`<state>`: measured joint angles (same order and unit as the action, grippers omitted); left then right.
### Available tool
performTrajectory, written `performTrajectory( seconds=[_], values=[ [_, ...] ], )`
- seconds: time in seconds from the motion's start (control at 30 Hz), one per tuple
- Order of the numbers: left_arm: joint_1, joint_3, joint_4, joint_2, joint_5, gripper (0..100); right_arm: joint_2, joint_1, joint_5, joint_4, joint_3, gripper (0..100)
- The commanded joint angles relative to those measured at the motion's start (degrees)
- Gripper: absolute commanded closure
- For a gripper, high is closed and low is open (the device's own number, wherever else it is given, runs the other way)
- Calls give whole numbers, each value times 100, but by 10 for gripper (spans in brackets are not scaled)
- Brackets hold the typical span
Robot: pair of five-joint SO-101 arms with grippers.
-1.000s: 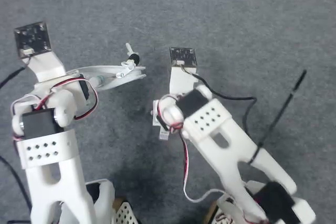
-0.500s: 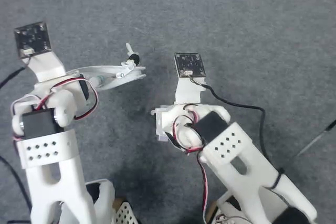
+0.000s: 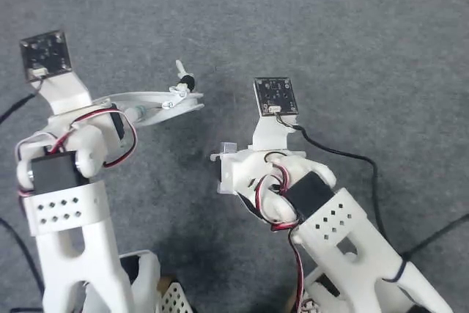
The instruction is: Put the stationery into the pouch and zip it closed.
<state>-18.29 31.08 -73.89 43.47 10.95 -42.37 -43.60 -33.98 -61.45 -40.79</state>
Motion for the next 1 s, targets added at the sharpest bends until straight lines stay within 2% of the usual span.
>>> performTrajectory(
  seconds=[0.0, 0.37, 0.63, 0.97],
  values=[
    [-44, -31, 167, 0, -35, 989, -277, -48, 79, 110, 70, 993],
    [-44, -31, 167, 0, -35, 989, -312, -84, 79, 127, 105, 993],
    [-26, -40, 167, 0, -35, 989, -312, -927, 79, 1007, 88, 993],
    [-26, -31, 158, 0, -35, 989, -936, -980, 88, 1297, 70, 993]
  ],
)
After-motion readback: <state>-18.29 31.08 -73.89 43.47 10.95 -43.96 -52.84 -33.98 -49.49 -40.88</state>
